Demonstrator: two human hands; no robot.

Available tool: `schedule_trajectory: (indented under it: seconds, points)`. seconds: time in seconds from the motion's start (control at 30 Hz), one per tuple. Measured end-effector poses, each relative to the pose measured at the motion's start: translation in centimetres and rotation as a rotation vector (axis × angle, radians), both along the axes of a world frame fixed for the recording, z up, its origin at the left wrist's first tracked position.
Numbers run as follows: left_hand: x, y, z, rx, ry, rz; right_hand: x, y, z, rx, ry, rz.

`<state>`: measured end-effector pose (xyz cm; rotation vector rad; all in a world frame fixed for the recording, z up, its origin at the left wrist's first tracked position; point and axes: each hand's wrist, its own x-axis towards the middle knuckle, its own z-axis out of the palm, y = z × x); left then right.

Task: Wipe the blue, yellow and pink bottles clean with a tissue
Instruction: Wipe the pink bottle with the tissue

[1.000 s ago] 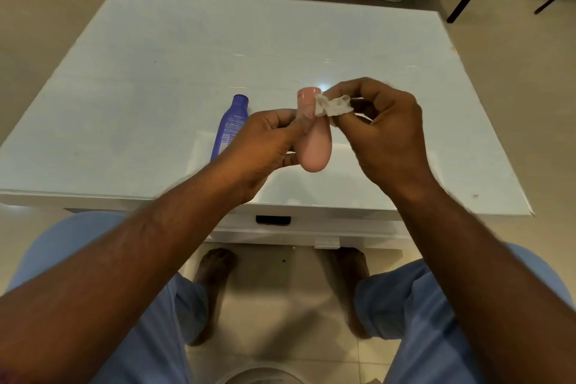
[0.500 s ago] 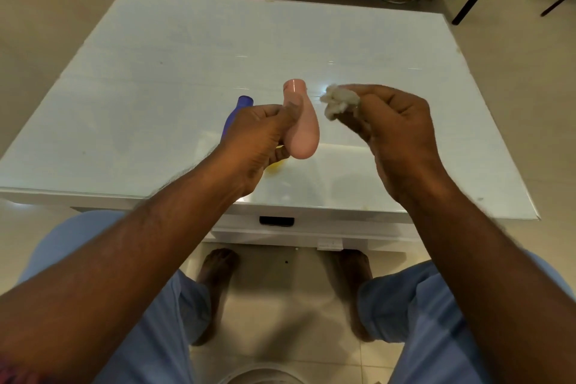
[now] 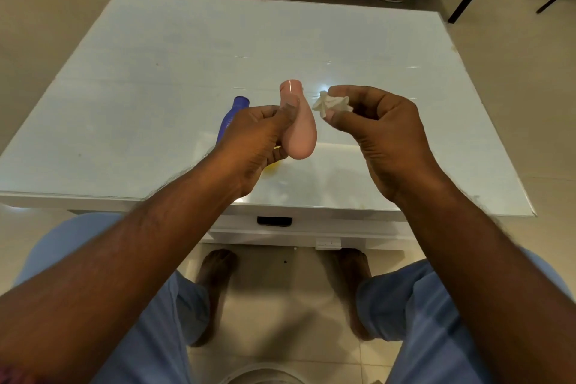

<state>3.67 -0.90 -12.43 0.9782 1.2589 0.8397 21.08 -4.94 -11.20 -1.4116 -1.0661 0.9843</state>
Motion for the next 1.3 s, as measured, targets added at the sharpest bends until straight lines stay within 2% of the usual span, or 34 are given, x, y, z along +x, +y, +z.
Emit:
schedule_trajectory:
  seconds: [0.2,0.33,0.53,0.77,0.83,1.0,1.13,1.3]
  points:
    - [0.08,-0.02,0.09,-0.022,-0.01,0.015,-0.39,-0.05,0.51,-0.004,0.051,-0.022]
    - [0.1,-0.08,0.08,-0.015,-0.007,0.004,-0.43,-0.02,0.35,-0.019,0.162,-0.014]
    - [0.27,-0.24,0.04,-0.009,0.013,-0.008,-0.26,-0.13,-0.13,0.033,0.032,0.002]
    - [0.3,-0.24,-0.02,-0.007,0.019,-0.025,-0.29,0.22,-0.08,0.025,0.064,-0.039]
    - [0.33,-0.31,0.02,-0.007,0.011,-0.033,-0.28,0.11,-0.11,0.03,0.003,-0.034]
    - [0.35,-0.33,0.02,-0.012,-0.008,-0.06,-0.28,-0.16,-0.37,0.111,-0.301,0.011]
    - [0.42,-0.72,-0.09,0.073,0.035,-0.154,-0.36,-0.31,-0.29,0.145,-0.374,0.051]
    - [0.3,-0.74,0.05,0.117,0.039,-0.167,-0.26,-0.11,-0.31,0.18,-0.394,0.001]
